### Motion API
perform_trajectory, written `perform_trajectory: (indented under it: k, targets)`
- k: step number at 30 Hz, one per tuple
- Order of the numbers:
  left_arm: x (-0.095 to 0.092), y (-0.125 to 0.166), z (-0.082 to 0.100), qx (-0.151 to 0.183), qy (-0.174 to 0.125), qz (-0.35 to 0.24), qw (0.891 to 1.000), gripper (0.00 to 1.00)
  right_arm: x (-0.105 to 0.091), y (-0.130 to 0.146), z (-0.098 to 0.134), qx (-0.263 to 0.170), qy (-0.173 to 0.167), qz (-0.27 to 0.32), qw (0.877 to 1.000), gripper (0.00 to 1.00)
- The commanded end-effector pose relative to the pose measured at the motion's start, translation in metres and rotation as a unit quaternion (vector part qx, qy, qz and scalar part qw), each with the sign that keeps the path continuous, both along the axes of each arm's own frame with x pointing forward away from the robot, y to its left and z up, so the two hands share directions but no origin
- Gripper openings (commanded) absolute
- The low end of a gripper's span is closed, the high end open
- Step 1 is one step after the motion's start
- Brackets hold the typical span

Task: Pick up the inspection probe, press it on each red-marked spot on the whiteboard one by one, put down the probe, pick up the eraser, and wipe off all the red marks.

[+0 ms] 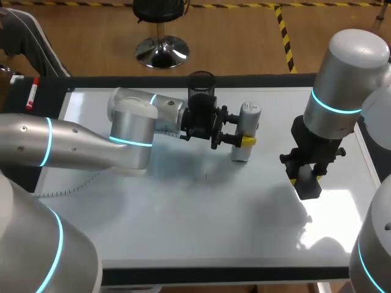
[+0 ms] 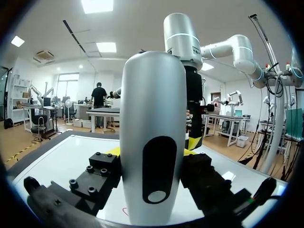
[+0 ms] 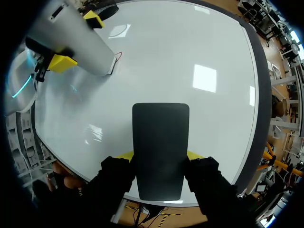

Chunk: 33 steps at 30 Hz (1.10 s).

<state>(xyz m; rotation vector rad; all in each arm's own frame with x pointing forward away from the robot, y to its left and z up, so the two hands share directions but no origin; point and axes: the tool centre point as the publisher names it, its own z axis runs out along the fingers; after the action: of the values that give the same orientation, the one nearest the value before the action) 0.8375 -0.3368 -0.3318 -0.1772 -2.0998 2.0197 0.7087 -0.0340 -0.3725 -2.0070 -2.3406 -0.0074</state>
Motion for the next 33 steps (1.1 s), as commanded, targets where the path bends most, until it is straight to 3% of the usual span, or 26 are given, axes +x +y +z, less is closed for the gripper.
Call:
perform_trajectory:
  k: [1, 15, 33]
  targets:
    - [0.002, -0.002, 0.002, -0.003, -0.002, -0.001, 1.0, 0.0, -0.001, -0.001, 0.001, 0.001, -0.001, 0.001, 1.0, 0.0]
    - [0.004, -0.01, 0.039, 0.001, -0.012, -0.013, 1.0, 0.0, -0.001, -0.001, 0.001, 0.001, -0.001, 0.001, 1.0, 0.0]
    - [0.002, -0.009, 0.053, 0.003, -0.015, -0.02, 1.0, 0.0, -0.001, -0.001, 0.001, 0.001, -0.001, 0.001, 1.0, 0.0]
